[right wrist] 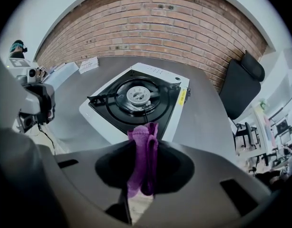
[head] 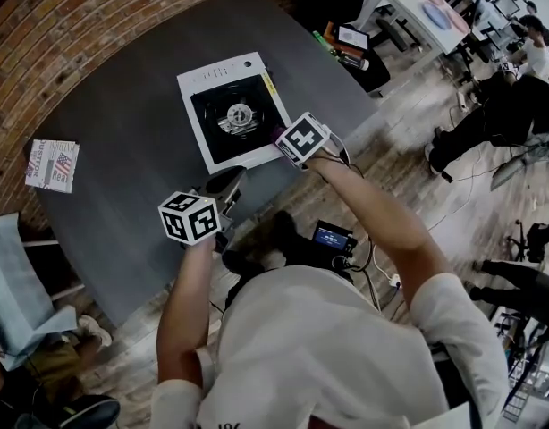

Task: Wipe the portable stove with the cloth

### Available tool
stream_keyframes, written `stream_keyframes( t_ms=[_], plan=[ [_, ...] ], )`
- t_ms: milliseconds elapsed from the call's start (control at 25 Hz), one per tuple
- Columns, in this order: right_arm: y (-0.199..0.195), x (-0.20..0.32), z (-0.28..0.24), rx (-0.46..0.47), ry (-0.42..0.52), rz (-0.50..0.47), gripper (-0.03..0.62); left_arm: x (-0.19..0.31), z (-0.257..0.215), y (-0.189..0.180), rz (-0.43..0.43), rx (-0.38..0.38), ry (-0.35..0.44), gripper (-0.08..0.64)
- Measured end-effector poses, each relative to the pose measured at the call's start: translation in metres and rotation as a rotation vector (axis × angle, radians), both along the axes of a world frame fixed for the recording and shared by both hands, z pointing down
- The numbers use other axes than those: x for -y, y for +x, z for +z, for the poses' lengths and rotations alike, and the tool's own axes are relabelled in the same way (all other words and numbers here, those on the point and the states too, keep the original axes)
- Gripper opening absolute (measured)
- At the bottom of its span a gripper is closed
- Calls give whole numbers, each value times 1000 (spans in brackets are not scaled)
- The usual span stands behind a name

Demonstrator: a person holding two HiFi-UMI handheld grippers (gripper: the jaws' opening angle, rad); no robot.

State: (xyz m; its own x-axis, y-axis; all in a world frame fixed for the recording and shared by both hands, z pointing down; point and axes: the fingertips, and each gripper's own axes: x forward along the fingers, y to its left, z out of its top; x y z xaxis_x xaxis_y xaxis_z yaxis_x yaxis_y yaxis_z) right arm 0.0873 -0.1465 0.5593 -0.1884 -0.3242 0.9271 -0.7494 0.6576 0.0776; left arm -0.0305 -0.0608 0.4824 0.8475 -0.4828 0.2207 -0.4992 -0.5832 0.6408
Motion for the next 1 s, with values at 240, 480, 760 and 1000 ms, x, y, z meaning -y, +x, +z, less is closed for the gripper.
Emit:
stream_keyframes(
  t_ms=[240,480,760,1000],
  plan=[
    [8,-7,0,-26,23,2,95,-5,1,-9,4,5,-1,41],
    [27,-18,-4,-72,51,35,94,-12,0,-15,23,9,8,41],
    [32,-30,-27,-52,154,53,95,-24,-1,-24,39,10,12,41],
    [8,-44,-45,18,244,13,95,-37,3,-39,24,19,7,41]
  ],
)
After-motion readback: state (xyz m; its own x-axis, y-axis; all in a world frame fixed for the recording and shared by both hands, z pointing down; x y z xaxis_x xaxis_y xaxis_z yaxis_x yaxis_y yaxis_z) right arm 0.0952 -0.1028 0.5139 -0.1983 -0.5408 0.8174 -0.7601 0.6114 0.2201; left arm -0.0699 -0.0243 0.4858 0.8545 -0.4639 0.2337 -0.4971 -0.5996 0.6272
